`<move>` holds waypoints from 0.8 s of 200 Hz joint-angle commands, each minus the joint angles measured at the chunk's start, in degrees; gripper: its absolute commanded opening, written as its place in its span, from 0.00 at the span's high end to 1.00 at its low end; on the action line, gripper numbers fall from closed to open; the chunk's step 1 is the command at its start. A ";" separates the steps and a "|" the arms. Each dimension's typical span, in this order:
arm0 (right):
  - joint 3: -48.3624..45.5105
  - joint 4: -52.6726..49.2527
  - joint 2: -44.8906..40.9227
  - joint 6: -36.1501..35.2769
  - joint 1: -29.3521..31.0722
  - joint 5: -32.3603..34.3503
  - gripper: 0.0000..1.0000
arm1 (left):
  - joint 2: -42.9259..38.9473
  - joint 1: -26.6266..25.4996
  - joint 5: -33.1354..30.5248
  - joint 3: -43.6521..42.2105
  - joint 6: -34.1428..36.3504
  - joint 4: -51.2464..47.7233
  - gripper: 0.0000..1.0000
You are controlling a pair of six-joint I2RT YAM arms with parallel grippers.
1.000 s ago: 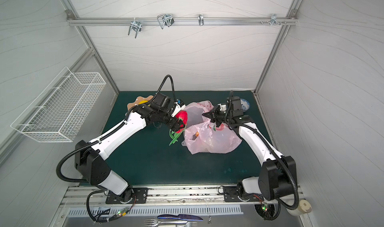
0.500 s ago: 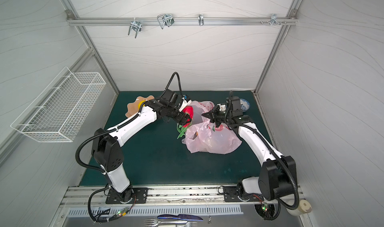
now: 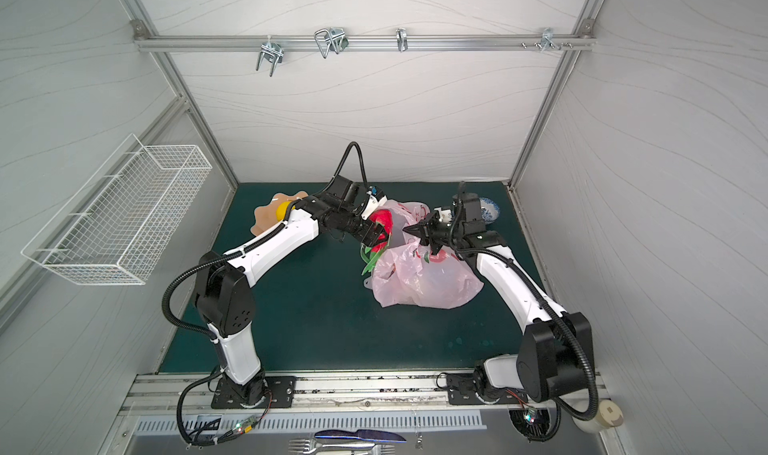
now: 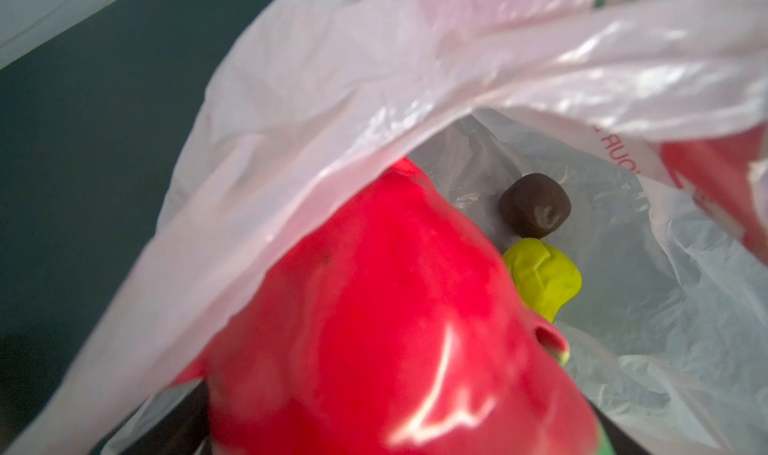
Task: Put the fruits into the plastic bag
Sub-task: 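Lower the dragon fruit into the bag mouth held by the right gripper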
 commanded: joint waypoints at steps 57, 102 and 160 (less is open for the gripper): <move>1.43 1.65 1.32 0.99 0.46 -1.09 1.00 | -0.34 -0.82 4.69 0.73 -0.96 5.66 0.97; 1.99 1.75 1.97 0.96 0.54 -1.14 1.00 | -0.31 -1.12 4.54 -0.89 -1.92 7.70 0.97; 3.05 1.44 3.01 0.62 0.75 -1.55 1.00 | 2.30 0.08 -3.55 1.18 -2.90 10.60 0.97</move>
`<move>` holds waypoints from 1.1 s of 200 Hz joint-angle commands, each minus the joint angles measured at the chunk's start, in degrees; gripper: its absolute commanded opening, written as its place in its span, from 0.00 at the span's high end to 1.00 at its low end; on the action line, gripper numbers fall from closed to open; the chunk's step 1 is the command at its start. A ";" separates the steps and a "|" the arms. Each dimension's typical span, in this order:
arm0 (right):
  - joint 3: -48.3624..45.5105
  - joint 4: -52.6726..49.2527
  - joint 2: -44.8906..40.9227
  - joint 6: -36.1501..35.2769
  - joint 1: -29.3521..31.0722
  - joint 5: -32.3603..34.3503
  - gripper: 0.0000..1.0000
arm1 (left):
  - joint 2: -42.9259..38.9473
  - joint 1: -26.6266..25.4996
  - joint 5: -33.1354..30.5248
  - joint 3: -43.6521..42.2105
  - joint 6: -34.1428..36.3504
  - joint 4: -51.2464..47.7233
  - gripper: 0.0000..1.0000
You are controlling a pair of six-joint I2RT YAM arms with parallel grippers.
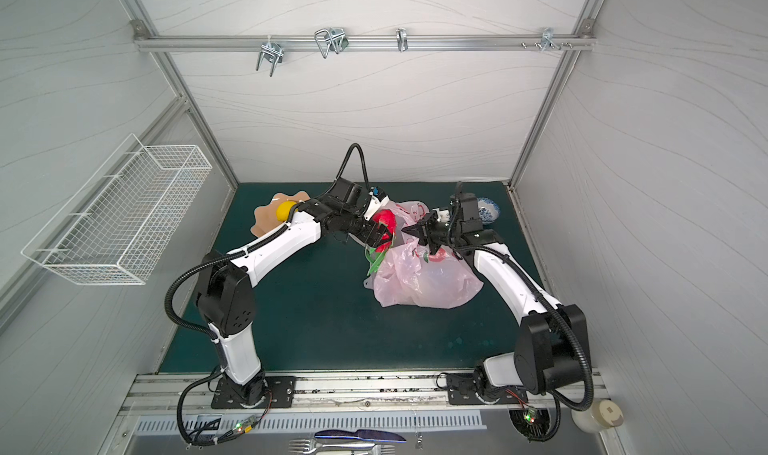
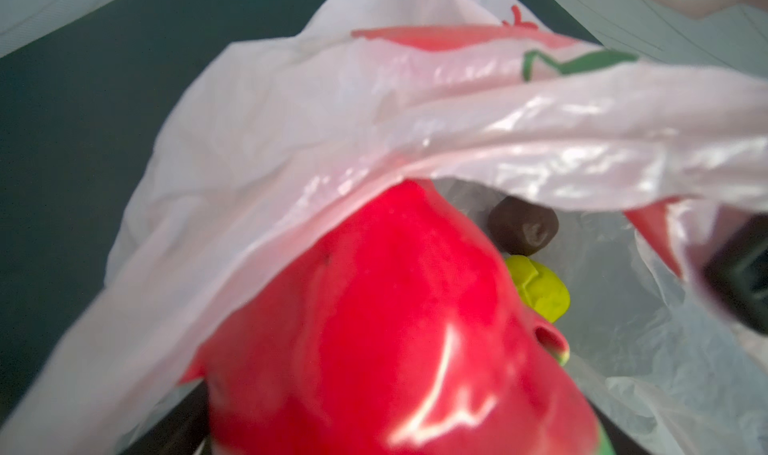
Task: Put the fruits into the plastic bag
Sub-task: 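Lower the dragon fruit into the bag mouth held by the right gripper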
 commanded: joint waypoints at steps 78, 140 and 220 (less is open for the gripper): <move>1.56 1.36 0.98 1.03 0.65 -2.07 1.00 | 5.98 3.03 -4.70 5.77 -7.78 12.36 0.96; 0.71 2.28 1.25 1.36 0.59 -2.30 1.00 | 5.39 1.49 0.70 3.50 -12.32 14.40 0.95; 0.36 3.57 1.37 2.08 0.63 -2.19 1.00 | -0.10 -2.66 9.90 -6.09 -22.01 21.02 0.95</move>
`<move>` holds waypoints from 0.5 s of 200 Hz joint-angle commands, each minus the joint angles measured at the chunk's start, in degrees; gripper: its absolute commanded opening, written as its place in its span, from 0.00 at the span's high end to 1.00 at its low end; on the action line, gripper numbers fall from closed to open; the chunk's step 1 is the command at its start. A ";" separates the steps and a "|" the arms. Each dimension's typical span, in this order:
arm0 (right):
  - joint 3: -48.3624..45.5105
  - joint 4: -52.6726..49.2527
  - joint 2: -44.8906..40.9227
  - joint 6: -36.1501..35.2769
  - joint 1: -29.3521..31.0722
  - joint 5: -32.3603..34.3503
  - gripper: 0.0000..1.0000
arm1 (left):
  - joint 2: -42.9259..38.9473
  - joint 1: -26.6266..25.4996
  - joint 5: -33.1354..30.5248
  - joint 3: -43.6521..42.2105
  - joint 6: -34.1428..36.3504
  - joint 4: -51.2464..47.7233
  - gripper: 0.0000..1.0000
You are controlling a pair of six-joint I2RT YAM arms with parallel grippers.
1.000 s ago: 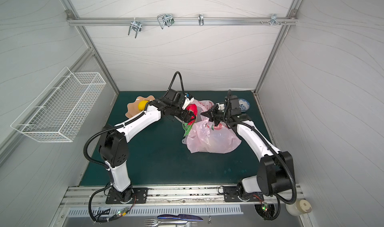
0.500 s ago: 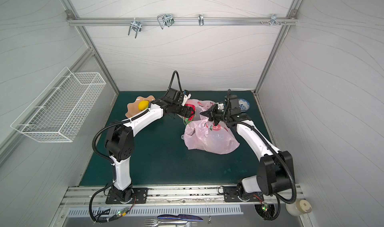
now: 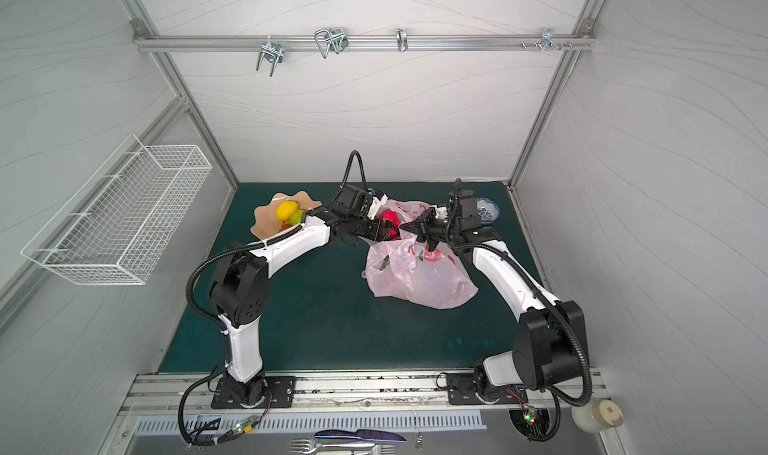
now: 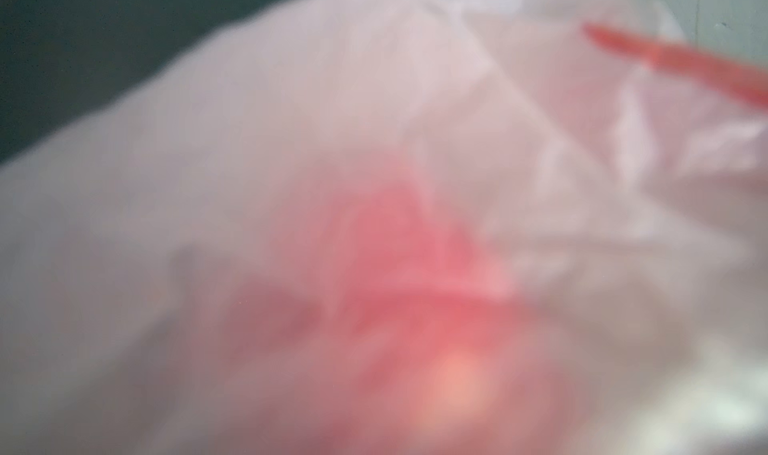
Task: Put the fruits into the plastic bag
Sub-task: 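Lower the dragon fruit into the bag mouth held by the right gripper, then open the left gripper to release the dragon fruit inside the bag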
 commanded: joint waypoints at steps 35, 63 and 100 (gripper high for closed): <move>-0.65 2.47 0.42 1.89 0.71 -0.76 1.00 | -5.29 -3.38 7.49 -2.54 -8.11 10.65 0.95; -1.00 2.91 0.20 2.18 1.12 -0.24 1.00 | -3.93 -4.97 7.77 -1.88 -9.05 10.09 0.93; -1.62 3.56 -0.03 2.77 1.99 0.28 1.00 | -2.37 -6.36 7.49 -1.98 -11.35 10.24 0.82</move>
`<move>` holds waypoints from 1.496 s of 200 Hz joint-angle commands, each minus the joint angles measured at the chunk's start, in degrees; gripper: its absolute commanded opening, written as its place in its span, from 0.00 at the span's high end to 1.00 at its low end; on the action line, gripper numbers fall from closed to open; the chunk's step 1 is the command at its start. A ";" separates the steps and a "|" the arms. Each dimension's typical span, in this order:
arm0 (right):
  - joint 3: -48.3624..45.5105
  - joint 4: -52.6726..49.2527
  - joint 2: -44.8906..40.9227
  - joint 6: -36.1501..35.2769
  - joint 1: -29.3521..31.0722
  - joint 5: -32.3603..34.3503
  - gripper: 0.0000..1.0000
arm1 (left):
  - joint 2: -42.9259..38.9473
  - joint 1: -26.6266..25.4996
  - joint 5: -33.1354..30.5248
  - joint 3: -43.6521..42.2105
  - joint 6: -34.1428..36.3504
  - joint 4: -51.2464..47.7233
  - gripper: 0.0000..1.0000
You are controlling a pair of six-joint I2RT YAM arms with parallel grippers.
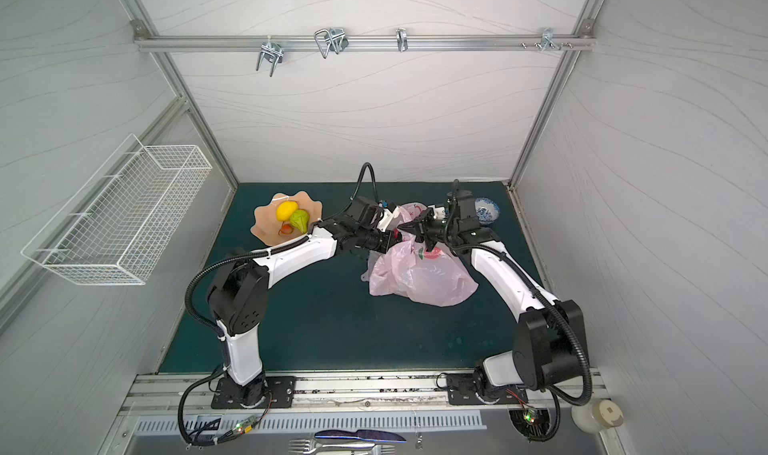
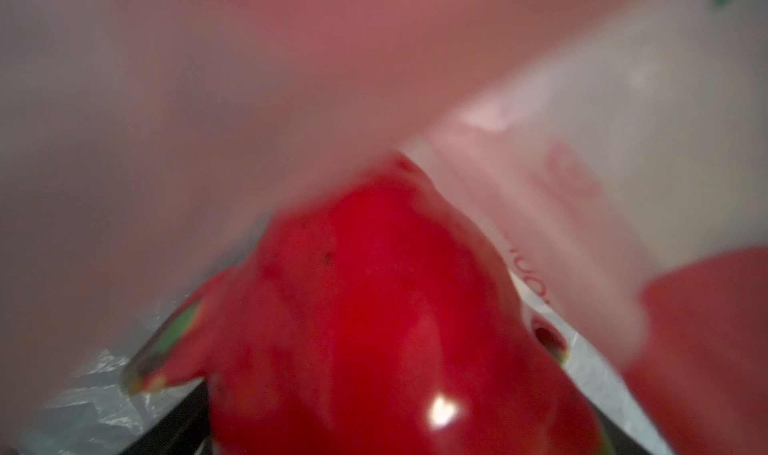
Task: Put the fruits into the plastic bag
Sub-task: 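Open the left gripper to release the dragon fruit inside the bag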
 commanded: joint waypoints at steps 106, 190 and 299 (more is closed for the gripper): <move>-2.08 1.87 -0.89 2.49 1.31 0.71 1.00 | -0.07 -1.97 -3.47 3.47 -4.54 0.28 0.08; -2.67 -0.62 -3.11 1.79 0.03 1.81 1.00 | -2.85 -1.71 -3.47 2.43 -5.28 -0.79 0.01; -3.51 -2.83 -4.15 0.95 -0.25 2.25 1.00 | -6.08 0.01 -9.10 1.55 -4.68 -9.08 0.01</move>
